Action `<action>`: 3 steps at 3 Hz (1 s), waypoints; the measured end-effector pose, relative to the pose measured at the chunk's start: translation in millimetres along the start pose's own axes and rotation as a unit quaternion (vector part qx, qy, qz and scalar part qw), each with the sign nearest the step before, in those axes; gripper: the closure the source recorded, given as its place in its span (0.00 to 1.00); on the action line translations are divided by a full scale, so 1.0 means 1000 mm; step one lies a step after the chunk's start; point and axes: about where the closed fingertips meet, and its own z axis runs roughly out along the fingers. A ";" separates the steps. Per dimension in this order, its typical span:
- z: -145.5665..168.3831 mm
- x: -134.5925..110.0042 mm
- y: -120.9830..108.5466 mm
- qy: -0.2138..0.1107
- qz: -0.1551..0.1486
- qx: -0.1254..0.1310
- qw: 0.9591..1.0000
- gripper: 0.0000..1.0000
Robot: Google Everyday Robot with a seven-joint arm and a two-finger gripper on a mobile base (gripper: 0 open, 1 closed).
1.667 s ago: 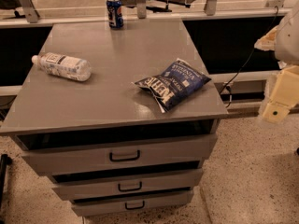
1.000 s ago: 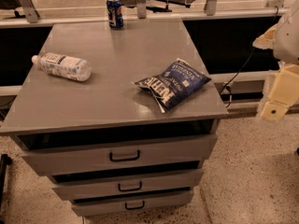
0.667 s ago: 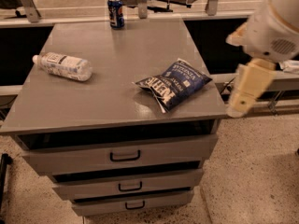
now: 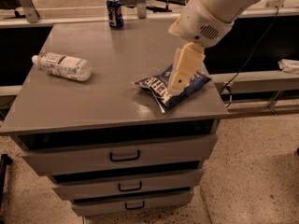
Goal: Place blue plastic bottle upright
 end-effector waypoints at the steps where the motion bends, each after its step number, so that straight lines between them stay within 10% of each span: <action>1: 0.000 0.000 -0.001 -0.003 -0.001 0.000 1.000 0.00; 3: 0.027 -0.049 -0.017 -0.071 -0.014 -0.012 0.997 0.00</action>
Offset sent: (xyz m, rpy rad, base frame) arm 0.0052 -0.0039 0.0041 0.0463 -0.0022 0.0173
